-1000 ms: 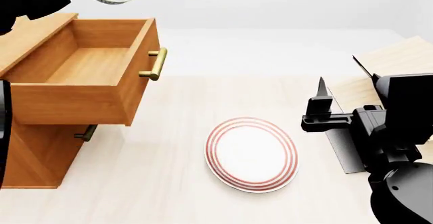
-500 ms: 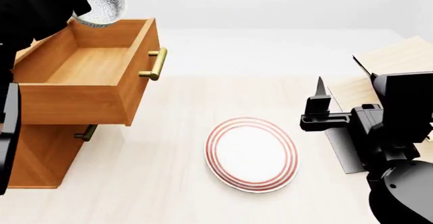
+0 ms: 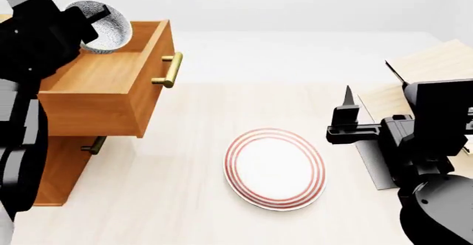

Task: Open the top drawer of the cabinet and put the bowl in it.

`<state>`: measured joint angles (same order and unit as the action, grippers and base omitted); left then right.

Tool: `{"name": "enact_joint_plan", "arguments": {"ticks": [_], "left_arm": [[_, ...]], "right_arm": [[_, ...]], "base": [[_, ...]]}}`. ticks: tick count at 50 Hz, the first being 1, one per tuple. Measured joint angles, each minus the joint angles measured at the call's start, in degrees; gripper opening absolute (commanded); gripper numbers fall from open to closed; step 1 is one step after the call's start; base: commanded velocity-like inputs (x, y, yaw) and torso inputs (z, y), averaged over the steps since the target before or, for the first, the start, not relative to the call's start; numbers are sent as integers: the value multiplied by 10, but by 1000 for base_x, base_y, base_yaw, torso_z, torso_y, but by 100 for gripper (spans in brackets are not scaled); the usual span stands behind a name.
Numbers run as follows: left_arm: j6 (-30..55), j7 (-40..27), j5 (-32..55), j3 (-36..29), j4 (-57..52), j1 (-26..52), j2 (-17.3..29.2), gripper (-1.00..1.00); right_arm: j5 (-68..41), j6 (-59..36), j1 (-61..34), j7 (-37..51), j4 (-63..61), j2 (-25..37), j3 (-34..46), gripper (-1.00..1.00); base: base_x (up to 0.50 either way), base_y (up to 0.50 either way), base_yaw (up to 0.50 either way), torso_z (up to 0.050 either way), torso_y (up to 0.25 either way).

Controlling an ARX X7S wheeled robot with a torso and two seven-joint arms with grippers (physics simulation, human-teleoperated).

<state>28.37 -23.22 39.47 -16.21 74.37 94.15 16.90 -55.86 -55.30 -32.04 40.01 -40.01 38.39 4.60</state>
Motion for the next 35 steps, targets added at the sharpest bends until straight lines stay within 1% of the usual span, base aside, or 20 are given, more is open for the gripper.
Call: {"name": "enact_joint_plan", "arguments": {"ticks": [20, 35], "left_arm": [[0, 25, -178, 164, 6, -23, -16, -100], [3, 36, -275, 253, 6, -33, -23, -100]], "right_arm": [[9, 9, 5, -4, 7, -1, 8, 100], [11, 13, 6, -4, 10, -1, 12, 100]], "base": [[0, 0, 0, 0, 0], [0, 0, 0, 1, 0]]}}
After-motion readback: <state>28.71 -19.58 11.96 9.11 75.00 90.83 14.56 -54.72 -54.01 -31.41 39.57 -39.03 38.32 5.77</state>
